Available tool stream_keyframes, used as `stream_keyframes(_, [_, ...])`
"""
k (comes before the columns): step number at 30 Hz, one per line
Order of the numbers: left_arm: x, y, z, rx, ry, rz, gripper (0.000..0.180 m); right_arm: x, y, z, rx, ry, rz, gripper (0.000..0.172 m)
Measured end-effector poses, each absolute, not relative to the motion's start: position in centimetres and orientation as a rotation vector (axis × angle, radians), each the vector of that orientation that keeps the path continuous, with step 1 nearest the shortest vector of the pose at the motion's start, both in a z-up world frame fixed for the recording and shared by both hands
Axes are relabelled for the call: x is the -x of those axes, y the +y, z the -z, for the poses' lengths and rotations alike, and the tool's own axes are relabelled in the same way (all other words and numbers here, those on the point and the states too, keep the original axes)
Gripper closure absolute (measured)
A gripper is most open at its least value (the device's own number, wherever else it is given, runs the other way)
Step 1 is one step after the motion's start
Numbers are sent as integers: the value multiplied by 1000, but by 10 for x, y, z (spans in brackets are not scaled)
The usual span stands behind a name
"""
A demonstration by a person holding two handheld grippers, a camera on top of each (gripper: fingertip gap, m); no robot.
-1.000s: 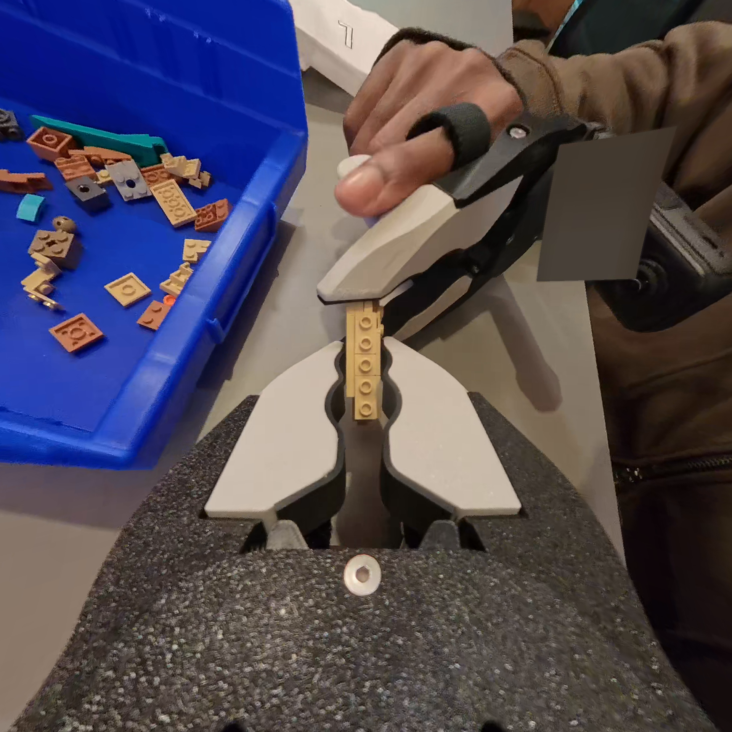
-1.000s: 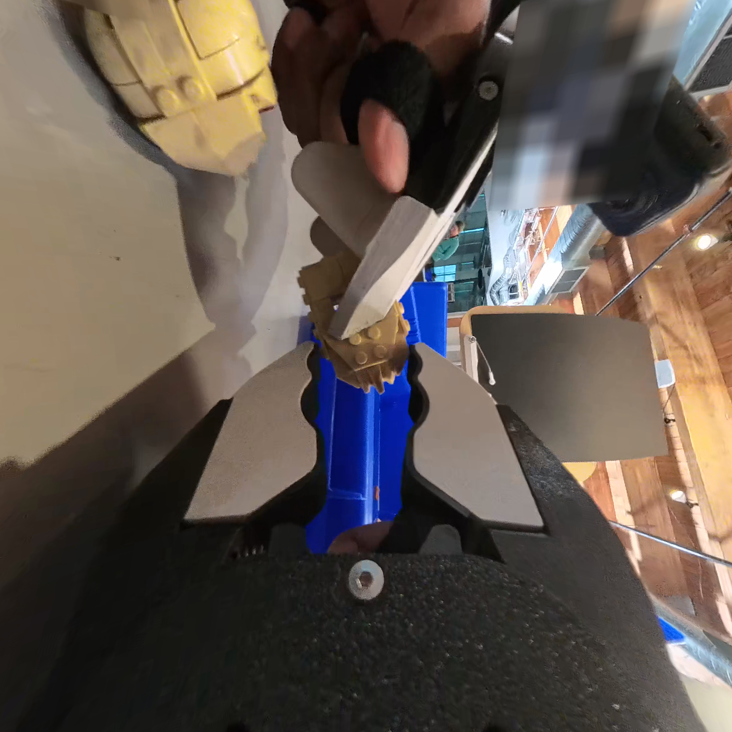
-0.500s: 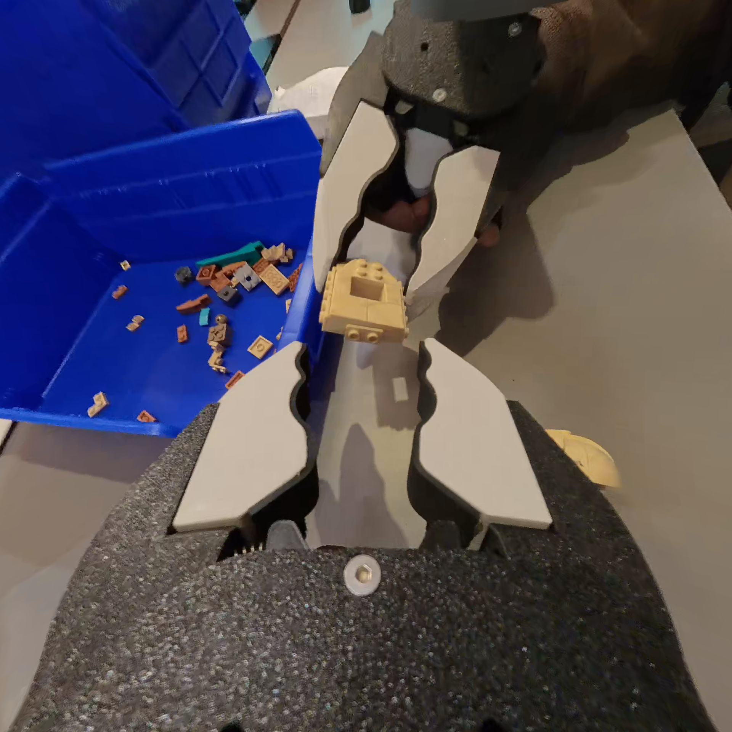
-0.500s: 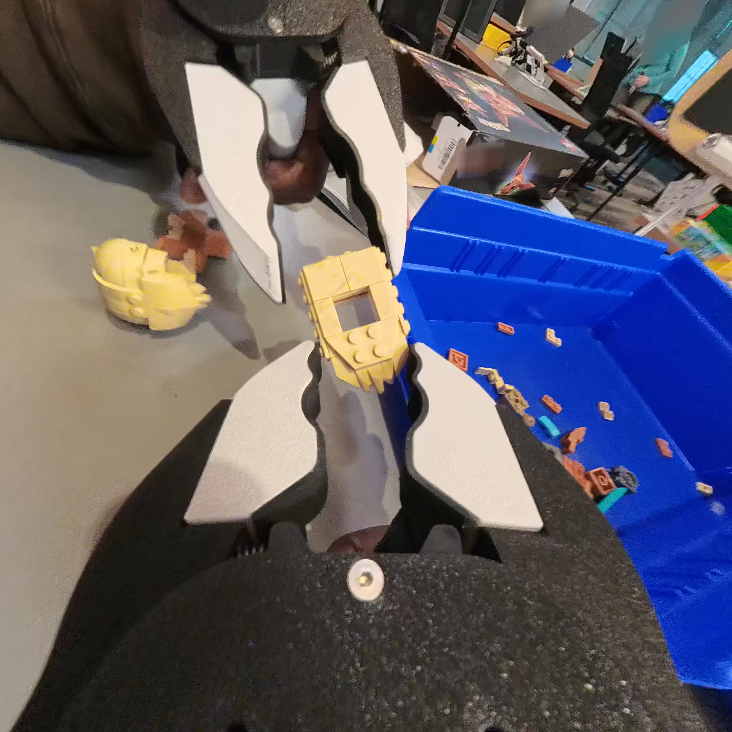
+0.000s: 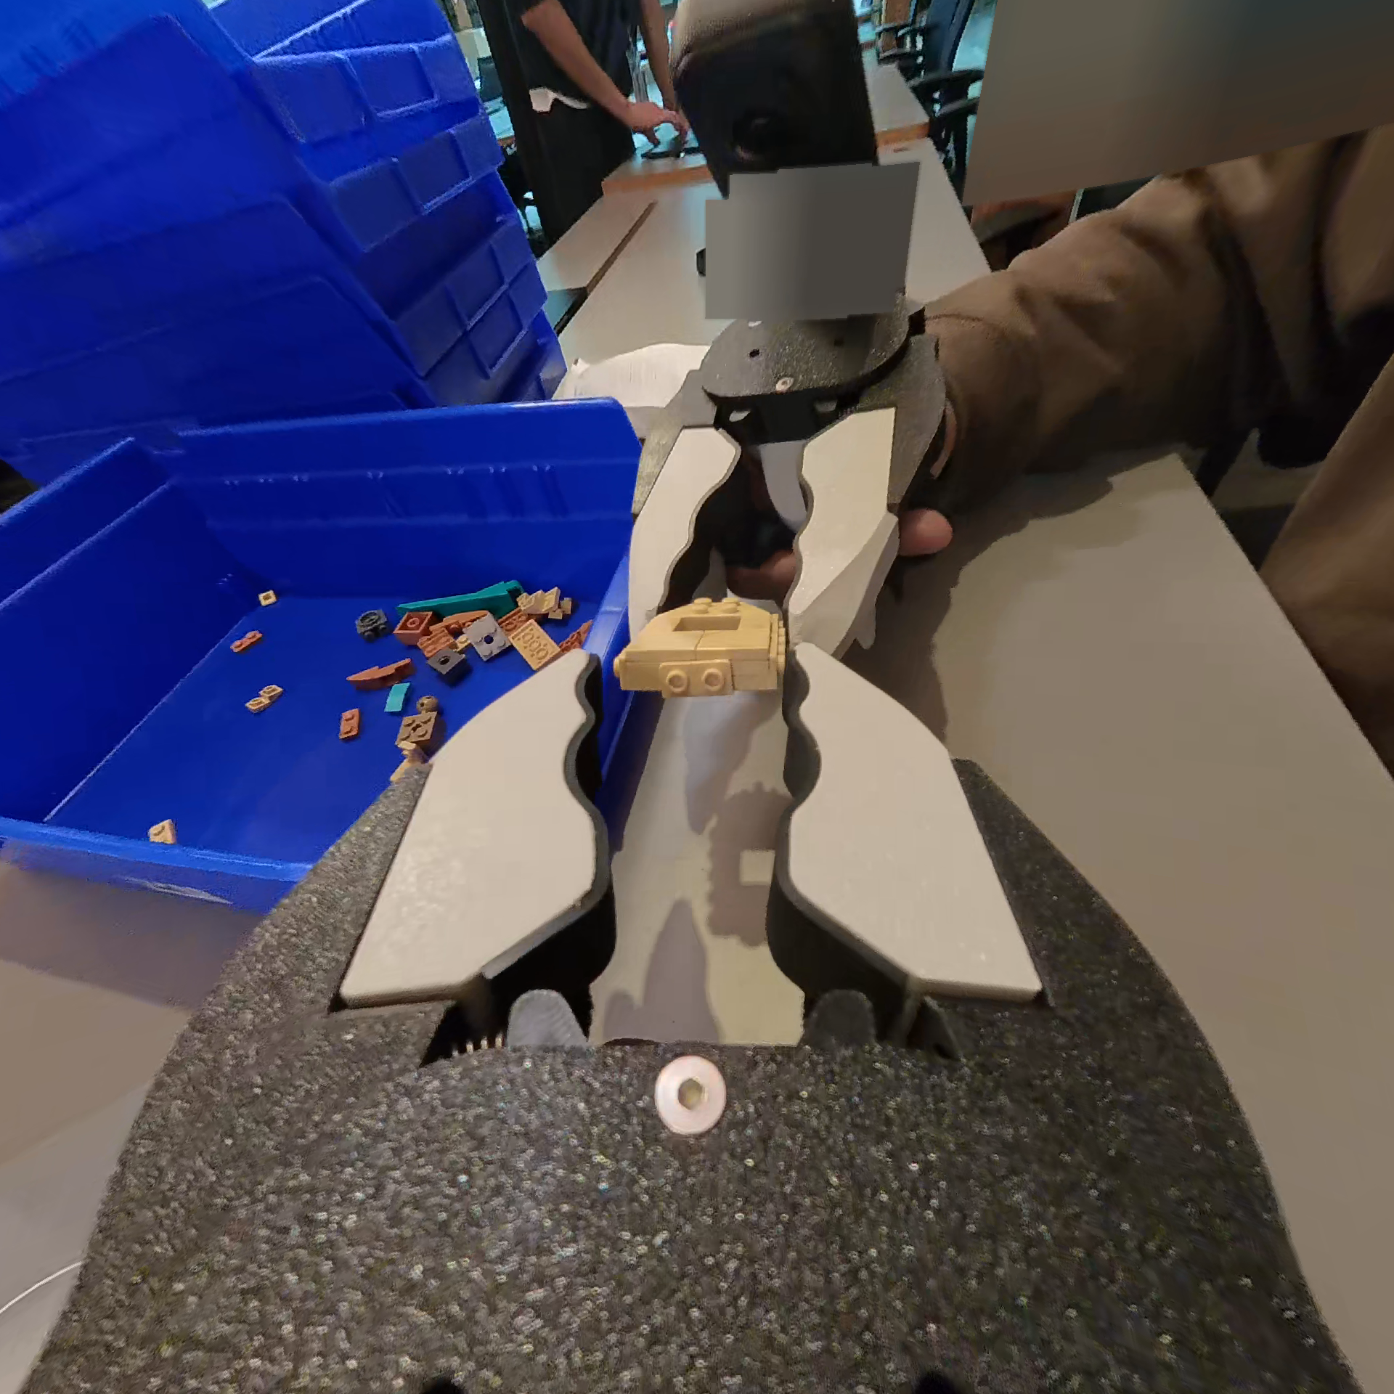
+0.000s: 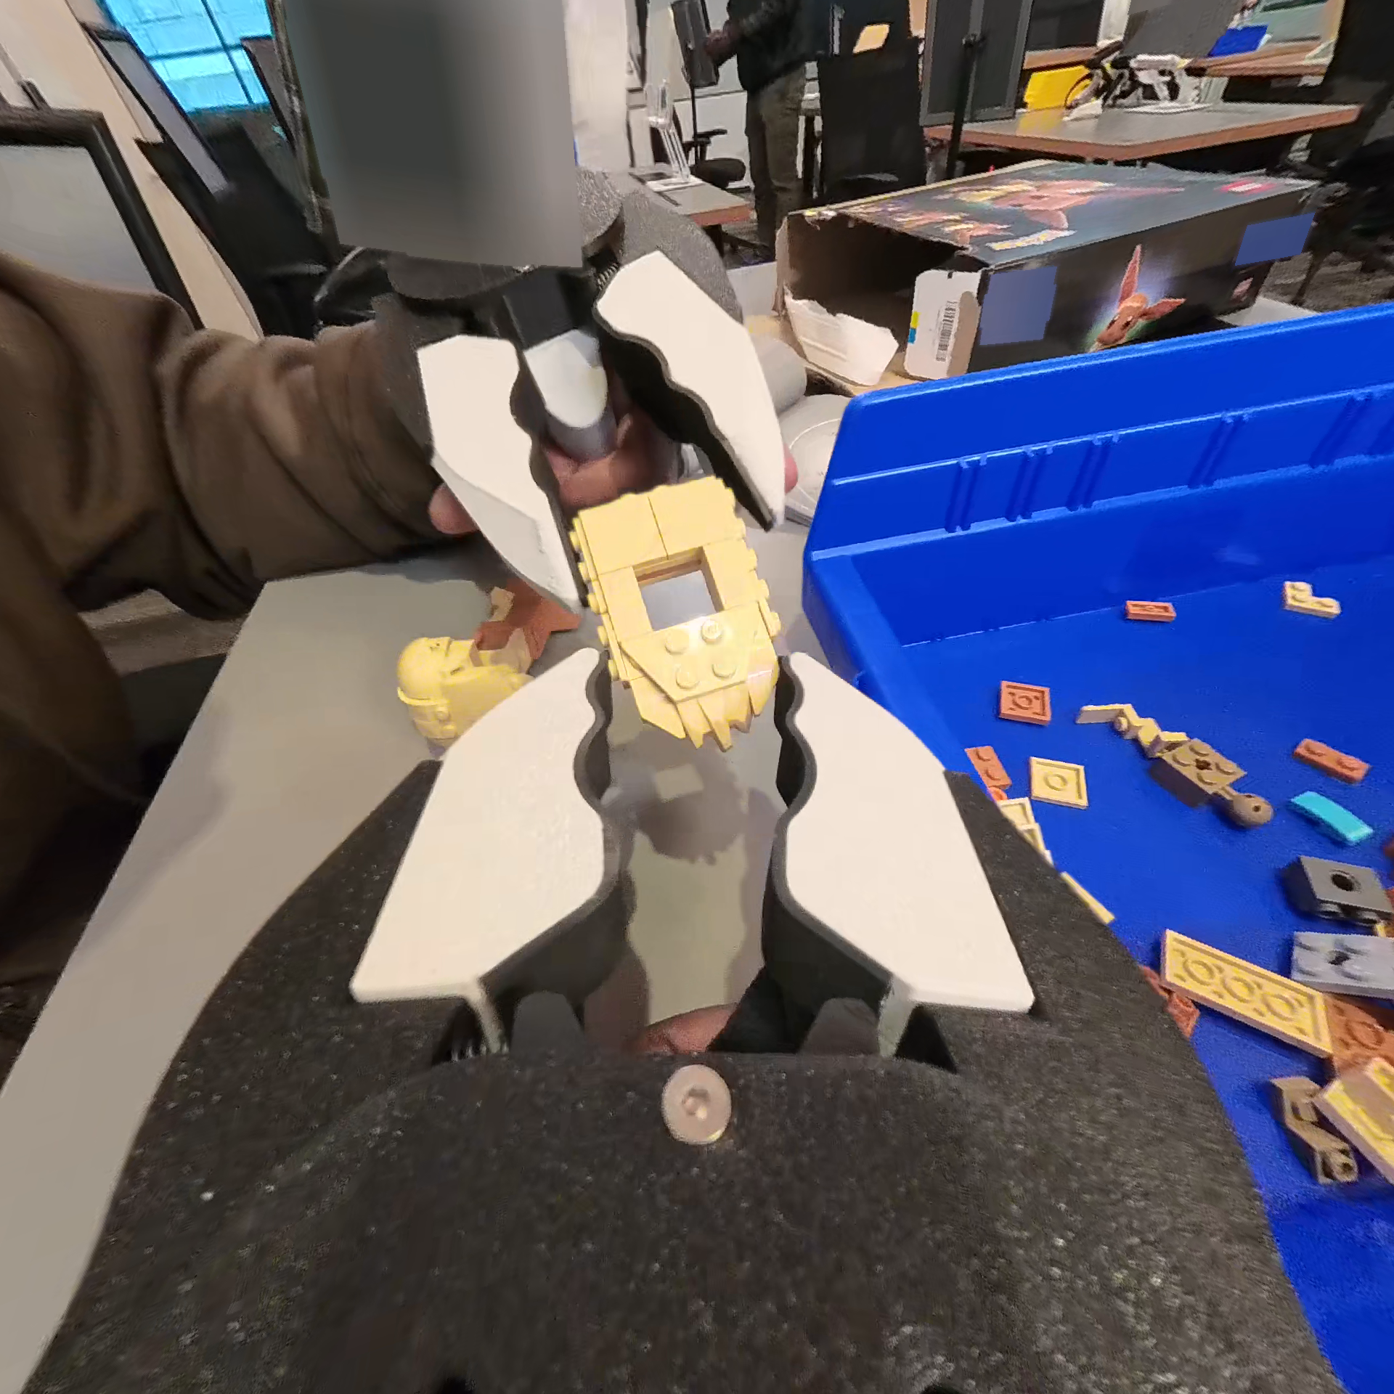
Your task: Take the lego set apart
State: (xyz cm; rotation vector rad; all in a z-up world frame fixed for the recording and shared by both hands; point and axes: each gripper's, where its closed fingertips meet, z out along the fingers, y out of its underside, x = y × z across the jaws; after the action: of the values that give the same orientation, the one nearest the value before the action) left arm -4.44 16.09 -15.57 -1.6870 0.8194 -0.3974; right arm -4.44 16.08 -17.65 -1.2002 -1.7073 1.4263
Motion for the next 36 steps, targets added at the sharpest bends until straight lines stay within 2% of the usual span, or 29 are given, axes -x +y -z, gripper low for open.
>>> stream_keyframes(9, [46,162,161,1781,711,534,139,45,168,169,1139,-1660,-1343,130])
stream_keyframes(16, [55,168,155,1816,446,804,139,46,180,159,705,-1620,-675,133])
stream_keyframes(20, [52,168,159,1840,425,842,139,48,179,157,630,-1573,-505,138])
stream_keyframes(23, [48,167,161,1843,437,851,139,46,176,158,632,-1586,-537,152])
stream_keyframes(27, [51,167,164,1834,527,744,143,46,174,164,773,-1646,-726,156])
stream_keyframes(36, [49,164,169,1729,821,391,145,42,159,172,982,-1734,-1119,157])
